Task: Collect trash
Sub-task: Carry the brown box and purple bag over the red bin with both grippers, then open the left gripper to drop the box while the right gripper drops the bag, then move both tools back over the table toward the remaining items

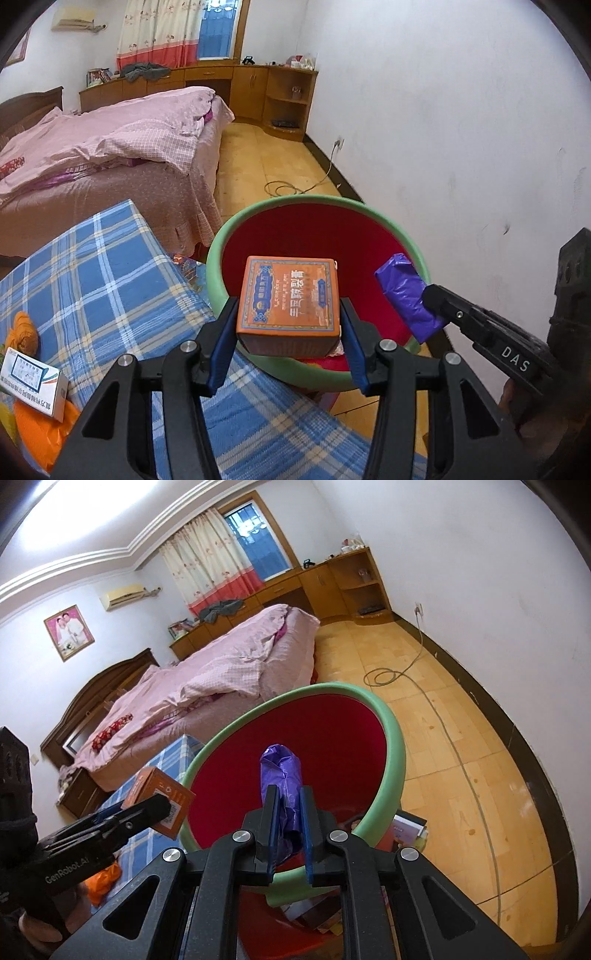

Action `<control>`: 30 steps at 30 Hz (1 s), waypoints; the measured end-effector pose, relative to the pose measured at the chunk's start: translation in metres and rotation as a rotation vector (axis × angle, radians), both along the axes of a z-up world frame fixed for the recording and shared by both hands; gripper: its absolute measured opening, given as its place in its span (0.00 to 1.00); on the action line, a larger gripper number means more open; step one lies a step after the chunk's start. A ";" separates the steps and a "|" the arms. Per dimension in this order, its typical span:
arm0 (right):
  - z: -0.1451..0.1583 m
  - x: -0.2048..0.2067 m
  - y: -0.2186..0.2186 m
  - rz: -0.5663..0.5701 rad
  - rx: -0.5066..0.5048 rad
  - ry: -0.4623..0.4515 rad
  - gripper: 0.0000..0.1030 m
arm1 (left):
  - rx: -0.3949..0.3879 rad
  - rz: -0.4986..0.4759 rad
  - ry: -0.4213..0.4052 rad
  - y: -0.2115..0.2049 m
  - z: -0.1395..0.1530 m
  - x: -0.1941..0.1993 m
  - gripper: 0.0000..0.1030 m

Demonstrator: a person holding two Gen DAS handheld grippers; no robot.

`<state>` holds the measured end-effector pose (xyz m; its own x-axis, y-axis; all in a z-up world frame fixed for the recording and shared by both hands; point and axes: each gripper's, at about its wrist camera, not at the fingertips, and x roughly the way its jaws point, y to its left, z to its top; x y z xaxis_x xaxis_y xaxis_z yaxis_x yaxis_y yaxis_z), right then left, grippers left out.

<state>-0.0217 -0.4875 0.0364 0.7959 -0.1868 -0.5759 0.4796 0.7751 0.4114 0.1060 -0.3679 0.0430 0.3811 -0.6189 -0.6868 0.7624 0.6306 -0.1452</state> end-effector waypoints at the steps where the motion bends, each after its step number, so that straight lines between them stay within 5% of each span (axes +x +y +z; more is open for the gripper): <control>1: -0.002 0.001 -0.001 -0.002 0.003 0.003 0.13 | 0.010 0.003 -0.005 -0.002 -0.001 0.000 0.52; 5: -0.006 0.003 -0.005 -0.011 0.026 0.010 0.24 | 0.018 -0.003 0.003 -0.005 -0.004 0.000 0.57; 23: 0.001 -0.008 0.005 0.006 0.038 -0.013 0.26 | -0.028 0.038 0.024 0.026 0.012 -0.005 0.57; 30: 0.009 -0.011 0.021 0.046 0.053 -0.024 0.40 | -0.044 0.107 0.016 0.059 0.022 -0.007 0.57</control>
<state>-0.0323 -0.4661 0.0452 0.8168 -0.1198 -0.5643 0.4334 0.7730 0.4633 0.0994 -0.3094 0.0655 0.4357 -0.6048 -0.6666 0.6881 0.7013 -0.1865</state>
